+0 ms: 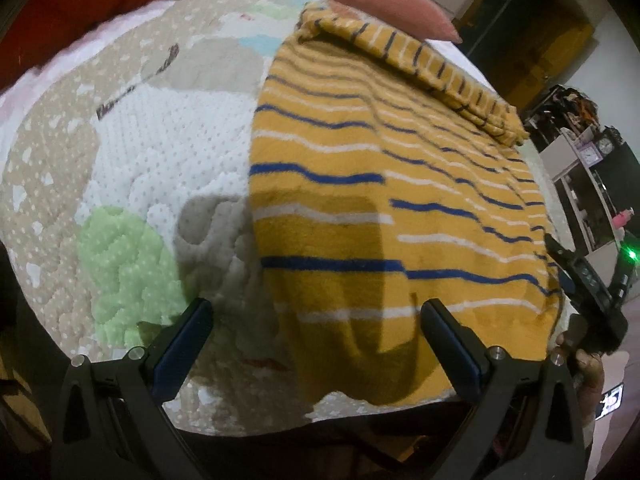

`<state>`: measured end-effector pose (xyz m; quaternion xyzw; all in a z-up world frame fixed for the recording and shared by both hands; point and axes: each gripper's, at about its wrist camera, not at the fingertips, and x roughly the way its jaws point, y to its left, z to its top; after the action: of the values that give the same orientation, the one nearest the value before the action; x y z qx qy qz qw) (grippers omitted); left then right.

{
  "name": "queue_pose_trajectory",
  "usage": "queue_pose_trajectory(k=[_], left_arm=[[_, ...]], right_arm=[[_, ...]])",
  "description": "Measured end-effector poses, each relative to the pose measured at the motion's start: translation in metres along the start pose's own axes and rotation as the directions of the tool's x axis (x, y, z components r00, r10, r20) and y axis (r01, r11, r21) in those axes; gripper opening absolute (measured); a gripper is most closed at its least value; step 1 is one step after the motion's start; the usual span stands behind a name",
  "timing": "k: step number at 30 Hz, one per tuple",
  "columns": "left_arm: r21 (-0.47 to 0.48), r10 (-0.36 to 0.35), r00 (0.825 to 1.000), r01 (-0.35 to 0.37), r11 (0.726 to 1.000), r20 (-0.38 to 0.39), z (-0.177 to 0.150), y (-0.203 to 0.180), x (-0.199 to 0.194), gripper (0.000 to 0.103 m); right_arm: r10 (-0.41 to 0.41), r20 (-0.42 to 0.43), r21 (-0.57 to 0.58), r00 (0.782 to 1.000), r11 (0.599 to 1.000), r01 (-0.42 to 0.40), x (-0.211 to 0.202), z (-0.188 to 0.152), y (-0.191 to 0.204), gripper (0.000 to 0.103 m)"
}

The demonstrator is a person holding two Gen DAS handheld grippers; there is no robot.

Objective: Fold small clothes

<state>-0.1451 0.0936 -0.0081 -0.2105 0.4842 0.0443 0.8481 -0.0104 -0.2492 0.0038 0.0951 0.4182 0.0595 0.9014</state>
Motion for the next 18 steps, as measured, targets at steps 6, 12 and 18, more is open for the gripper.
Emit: queue_pose_trajectory(k=[6,12,18], left_arm=[[0.054,-0.005,0.997,0.001,0.999,0.073,0.002,-0.011,-0.019,0.103],[0.049,-0.017,0.996,0.013,0.999,0.084,0.003,-0.009,-0.025,0.102],[0.053,-0.028,0.997,0.024,0.998,0.076,0.002,-0.009,-0.023,0.099]], right_arm=[[-0.005,0.003,-0.006,1.0,1.0,0.005,0.001,-0.001,0.001,0.098],[-0.009,0.007,-0.014,1.0,1.0,0.009,0.002,-0.001,0.002,0.099],[-0.015,0.011,-0.021,1.0,1.0,0.015,0.002,-0.002,0.003,0.099]])
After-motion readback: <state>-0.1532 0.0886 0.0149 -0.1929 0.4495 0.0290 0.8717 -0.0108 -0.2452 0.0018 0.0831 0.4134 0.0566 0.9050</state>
